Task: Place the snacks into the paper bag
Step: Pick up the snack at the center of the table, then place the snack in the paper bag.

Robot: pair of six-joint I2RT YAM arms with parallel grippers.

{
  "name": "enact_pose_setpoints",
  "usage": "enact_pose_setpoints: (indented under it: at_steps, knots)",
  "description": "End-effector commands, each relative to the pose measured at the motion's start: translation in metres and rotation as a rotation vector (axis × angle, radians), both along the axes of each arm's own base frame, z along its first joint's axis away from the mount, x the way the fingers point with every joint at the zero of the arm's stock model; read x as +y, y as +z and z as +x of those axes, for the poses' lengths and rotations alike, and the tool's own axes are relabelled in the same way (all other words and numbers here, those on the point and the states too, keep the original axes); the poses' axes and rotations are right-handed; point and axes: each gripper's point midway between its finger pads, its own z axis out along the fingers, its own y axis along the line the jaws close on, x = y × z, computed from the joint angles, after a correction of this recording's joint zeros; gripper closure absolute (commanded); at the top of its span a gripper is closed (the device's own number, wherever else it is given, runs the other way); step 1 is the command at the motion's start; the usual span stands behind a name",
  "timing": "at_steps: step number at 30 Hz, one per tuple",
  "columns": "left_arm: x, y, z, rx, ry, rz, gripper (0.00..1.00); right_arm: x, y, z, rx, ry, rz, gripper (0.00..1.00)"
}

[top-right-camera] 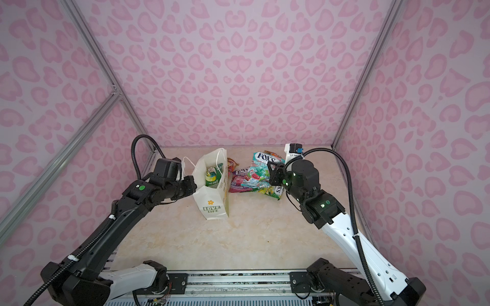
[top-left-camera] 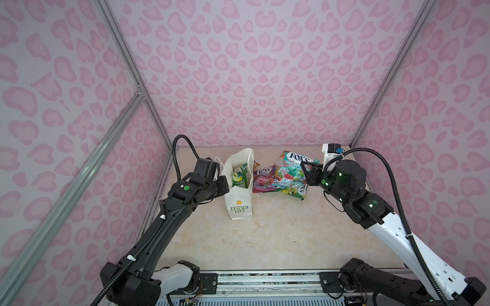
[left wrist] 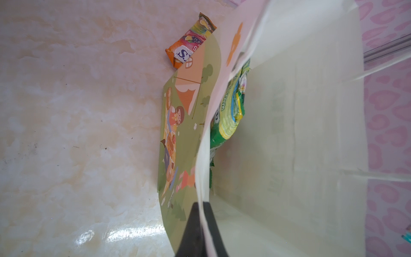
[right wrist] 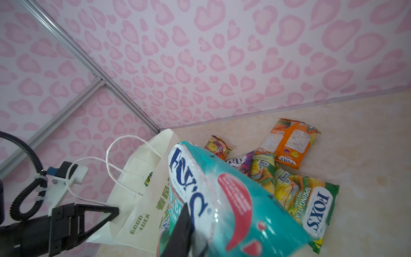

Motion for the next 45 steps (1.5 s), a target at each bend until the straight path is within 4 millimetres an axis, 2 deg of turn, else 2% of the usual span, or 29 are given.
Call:
enact_pose_setpoints:
  at_steps: [1, 5, 9, 10, 15, 17, 22, 25, 33, 45]
  knots:
    - [-0.001, -0.006, -0.009, 0.041, -0.016, -0.001, 0.97, 0.015, 0.034, 0.005, -0.104, 0.013, 0.006, 1.0]
    - [-0.003, -0.006, -0.008, 0.039, -0.013, -0.01, 0.97, 0.048, 0.069, 0.007, -0.175, 0.079, 0.015, 1.0]
    - [-0.003, -0.004, -0.008, 0.03, -0.008, -0.008, 0.97, 0.081, 0.094, 0.012, -0.22, 0.137, 0.011, 1.0]
    - [-0.003, -0.004, -0.008, 0.03, -0.008, -0.01, 0.97, 0.088, 0.098, 0.014, -0.223, 0.15, 0.013, 1.0]
    - [-0.005, -0.003, -0.01, 0.027, -0.01, -0.018, 0.97, 0.125, 0.09, 0.034, -0.187, 0.193, -0.012, 1.0]
    - [-0.004, -0.003, -0.009, 0.023, -0.004, -0.013, 0.97, 0.139, 0.083, 0.041, -0.174, 0.203, -0.033, 1.0]
    - [-0.004, -0.002, -0.008, 0.017, -0.001, -0.014, 0.98, 0.169, 0.044, 0.062, -0.097, 0.218, -0.092, 1.0]
    - [-0.004, 0.0, -0.008, 0.012, 0.001, -0.014, 0.97, 0.175, 0.017, 0.073, -0.047, 0.2, -0.137, 1.0]
    - [-0.005, -0.003, -0.003, 0.017, 0.003, -0.007, 0.97, 0.177, -0.035, 0.086, 0.046, 0.16, -0.249, 1.0]
    - [-0.007, -0.007, 0.0, 0.026, -0.002, -0.004, 0.97, 0.192, -0.066, 0.083, 0.095, 0.178, -0.304, 1.0]
